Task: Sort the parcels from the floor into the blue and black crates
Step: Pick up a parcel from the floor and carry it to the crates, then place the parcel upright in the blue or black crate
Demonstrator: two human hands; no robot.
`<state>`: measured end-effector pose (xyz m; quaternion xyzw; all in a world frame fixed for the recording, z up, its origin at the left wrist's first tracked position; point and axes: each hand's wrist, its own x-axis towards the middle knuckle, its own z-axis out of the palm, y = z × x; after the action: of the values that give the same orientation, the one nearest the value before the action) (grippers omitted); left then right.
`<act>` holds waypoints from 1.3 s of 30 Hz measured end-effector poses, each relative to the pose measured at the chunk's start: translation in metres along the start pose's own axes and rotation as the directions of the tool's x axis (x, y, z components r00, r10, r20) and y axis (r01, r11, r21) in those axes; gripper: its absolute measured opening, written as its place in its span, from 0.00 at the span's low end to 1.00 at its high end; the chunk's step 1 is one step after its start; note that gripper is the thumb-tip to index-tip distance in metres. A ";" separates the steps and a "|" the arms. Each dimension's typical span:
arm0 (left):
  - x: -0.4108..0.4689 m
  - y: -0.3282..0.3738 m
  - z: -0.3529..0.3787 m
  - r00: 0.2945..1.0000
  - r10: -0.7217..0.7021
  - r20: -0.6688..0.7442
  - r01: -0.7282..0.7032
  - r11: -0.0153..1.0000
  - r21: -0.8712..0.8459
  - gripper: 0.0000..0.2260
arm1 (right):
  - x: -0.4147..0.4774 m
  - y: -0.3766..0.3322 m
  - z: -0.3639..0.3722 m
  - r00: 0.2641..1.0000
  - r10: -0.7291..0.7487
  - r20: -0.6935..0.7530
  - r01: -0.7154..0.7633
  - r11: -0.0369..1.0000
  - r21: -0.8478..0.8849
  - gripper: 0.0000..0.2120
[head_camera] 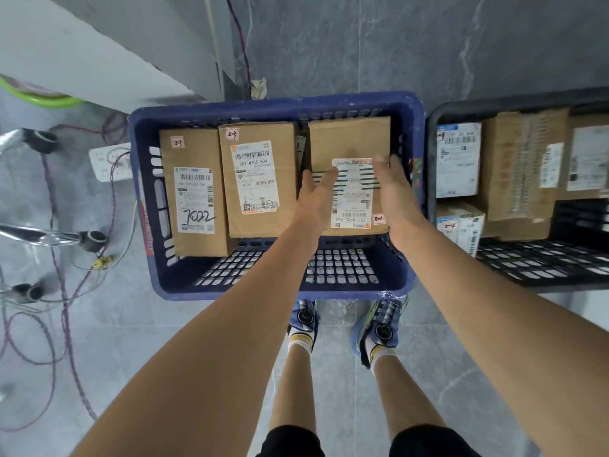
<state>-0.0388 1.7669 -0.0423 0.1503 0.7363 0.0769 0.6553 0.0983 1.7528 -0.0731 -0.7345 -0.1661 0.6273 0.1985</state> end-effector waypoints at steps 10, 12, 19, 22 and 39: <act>-0.145 0.071 0.001 0.993 0.116 0.015 -0.114 0.989 -0.090 0.35 | -0.114 -0.061 -0.039 0.983 -0.167 0.072 0.150 0.969 0.198 0.45; -0.180 0.093 0.006 0.984 0.176 0.025 -0.173 0.981 -0.089 0.31 | -0.154 -0.100 -0.055 0.977 -0.211 0.039 0.201 0.962 0.184 0.40; -0.357 0.190 0.048 0.895 0.432 0.112 -0.422 0.901 -0.105 0.31 | -0.311 -0.212 -0.157 0.876 -0.456 -0.153 0.481 0.835 0.267 0.46; -0.429 0.219 0.071 0.822 0.534 0.196 -0.524 0.845 -0.105 0.30 | -0.371 -0.243 -0.202 0.826 -0.495 -0.270 0.561 0.769 0.306 0.43; -0.712 0.216 0.140 0.249 0.504 0.827 -0.860 0.508 -0.051 0.18 | -0.692 -0.232 -0.289 0.347 -0.311 -0.885 0.850 0.503 0.157 0.49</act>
<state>0.1937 1.7293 0.6766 0.6157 0.2355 0.1325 0.7402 0.2753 1.5882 0.6733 -0.6942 -0.1236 0.1403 0.6950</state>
